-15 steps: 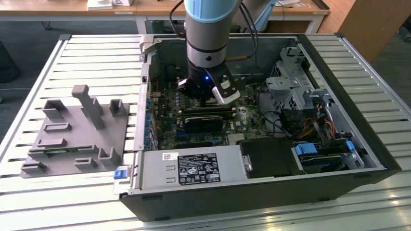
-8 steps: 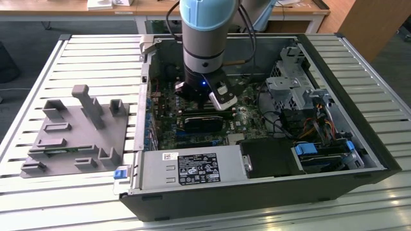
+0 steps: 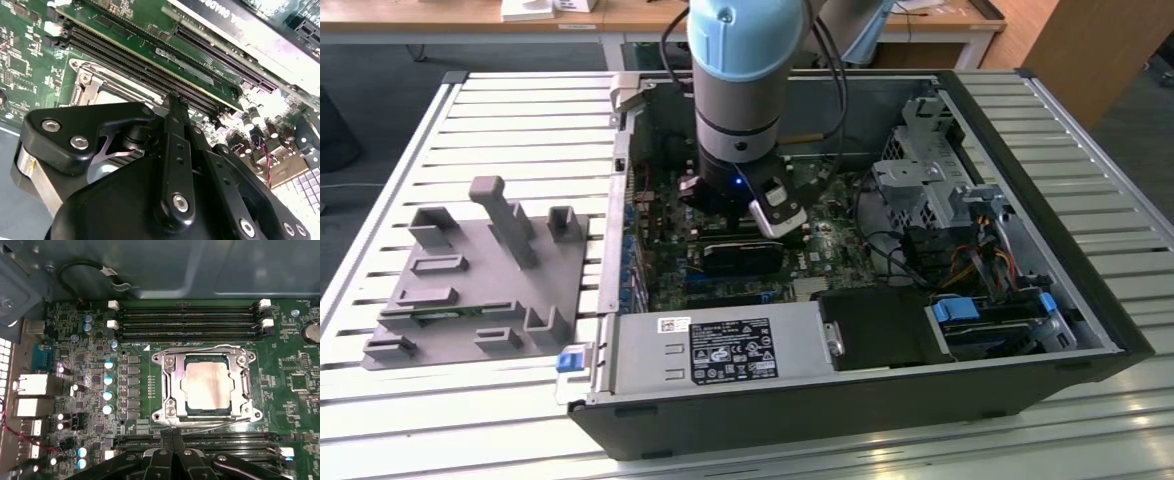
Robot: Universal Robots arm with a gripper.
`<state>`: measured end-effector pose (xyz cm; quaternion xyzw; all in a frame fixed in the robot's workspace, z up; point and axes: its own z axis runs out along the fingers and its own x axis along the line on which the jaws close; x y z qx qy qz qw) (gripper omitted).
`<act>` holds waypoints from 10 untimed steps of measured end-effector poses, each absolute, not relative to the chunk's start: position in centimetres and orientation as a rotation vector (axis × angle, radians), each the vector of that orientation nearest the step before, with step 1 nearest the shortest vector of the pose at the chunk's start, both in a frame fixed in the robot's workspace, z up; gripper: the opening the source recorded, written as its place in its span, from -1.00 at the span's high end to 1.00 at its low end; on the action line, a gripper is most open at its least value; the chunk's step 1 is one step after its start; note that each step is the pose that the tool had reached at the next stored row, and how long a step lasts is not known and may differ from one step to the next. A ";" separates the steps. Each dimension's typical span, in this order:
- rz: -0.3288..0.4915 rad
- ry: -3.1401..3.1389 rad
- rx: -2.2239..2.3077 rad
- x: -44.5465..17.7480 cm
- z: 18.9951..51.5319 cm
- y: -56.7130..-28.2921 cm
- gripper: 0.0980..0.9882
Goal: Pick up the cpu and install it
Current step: 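Install the second cpu locking lever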
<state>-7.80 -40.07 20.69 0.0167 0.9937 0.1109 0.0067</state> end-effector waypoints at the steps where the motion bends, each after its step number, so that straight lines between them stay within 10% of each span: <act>1: 0.350 3.108 0.052 -7.9 20.5 -40.1 0.98; 10: 0.406 3.102 0.052 -8.2 19.7 -40.0 0.98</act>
